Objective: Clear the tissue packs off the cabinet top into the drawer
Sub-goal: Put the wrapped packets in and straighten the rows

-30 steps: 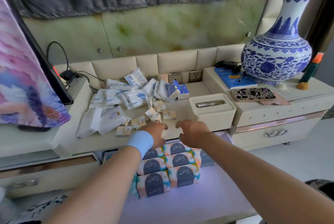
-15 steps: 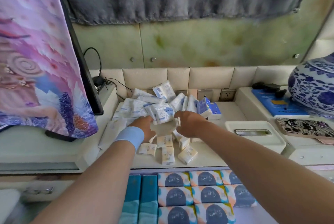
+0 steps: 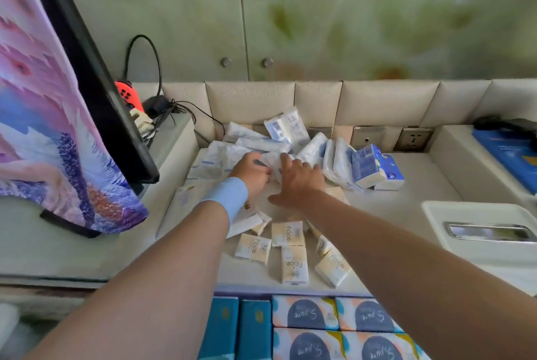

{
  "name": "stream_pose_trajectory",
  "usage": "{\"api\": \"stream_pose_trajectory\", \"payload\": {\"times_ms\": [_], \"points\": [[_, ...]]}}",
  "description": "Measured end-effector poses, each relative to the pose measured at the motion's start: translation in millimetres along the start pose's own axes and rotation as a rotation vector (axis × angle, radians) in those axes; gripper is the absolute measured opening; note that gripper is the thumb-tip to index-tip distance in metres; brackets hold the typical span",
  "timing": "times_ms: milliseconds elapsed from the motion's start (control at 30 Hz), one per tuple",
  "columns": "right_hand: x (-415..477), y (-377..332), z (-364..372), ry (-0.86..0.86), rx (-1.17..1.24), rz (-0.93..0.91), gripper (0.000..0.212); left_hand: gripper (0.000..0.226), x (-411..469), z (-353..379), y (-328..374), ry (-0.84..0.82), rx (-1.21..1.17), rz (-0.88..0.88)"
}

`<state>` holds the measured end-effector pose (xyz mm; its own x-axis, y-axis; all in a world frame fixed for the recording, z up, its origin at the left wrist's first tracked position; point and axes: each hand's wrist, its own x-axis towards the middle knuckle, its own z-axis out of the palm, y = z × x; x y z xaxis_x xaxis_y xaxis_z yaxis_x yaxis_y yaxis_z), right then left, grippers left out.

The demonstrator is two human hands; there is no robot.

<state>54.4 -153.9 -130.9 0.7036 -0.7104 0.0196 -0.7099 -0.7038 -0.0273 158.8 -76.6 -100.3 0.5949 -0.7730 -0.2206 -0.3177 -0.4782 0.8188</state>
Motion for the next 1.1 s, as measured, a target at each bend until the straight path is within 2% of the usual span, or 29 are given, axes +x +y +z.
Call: {"api": "stream_pose_trajectory", "payload": {"times_ms": [67,133,267,333,433,533,600,633,700,767,833,967,1033,1100], "points": [[8,4,1,0.105,0.049,0.019,0.062,0.027,-4,-3,5,0.027,-0.126,0.021],[11,12,-6,0.154,0.087,0.011,0.042,0.023,-4,-11,1,0.081,-0.086,0.079],[15,32,-25,0.111,0.224,0.007,0.032,0.045,-1,-30,-24,0.322,0.299,0.072],[14,41,-28,0.113,0.263,-0.024,0.031,0.047,-4,-34,-37,0.347,0.563,0.009],[8,50,-26,0.079,0.265,-0.098,0.048,0.063,-6,-35,-52,0.189,0.756,-0.074],[-2,49,-25,0.014,0.225,-0.172,0.056,0.052,-10,-37,-52,0.215,0.743,0.005],[-8,44,-22,-0.025,0.150,-0.225,0.057,0.054,-18,-39,-45,0.168,0.828,0.021],[-10,41,-20,-0.052,0.094,-0.248,0.060,0.061,-22,-40,-44,0.096,0.882,0.009],[-12,35,-17,-0.118,-0.022,-0.277,0.070,0.091,-33,-43,-44,-0.083,0.988,-0.018],[-13,27,-14,-0.168,-0.117,-0.267,0.088,0.116,-41,-46,-49,-0.198,1.112,-0.023],[-15,15,-14,-0.162,-0.123,-0.288,0.100,0.115,-46,-48,-53,-0.184,1.173,0.020],[-22,-19,-20,-0.096,-0.086,-0.462,0.098,0.096,-50,-48,-55,-0.085,1.047,0.035],[-26,-35,-23,-0.087,-0.135,-0.528,0.103,0.089,-53,-53,-54,-0.039,0.853,-0.028],[-29,-45,-22,-0.029,-0.146,-0.561,0.098,0.083,-56,-63,-54,-0.024,0.604,-0.095]]}}
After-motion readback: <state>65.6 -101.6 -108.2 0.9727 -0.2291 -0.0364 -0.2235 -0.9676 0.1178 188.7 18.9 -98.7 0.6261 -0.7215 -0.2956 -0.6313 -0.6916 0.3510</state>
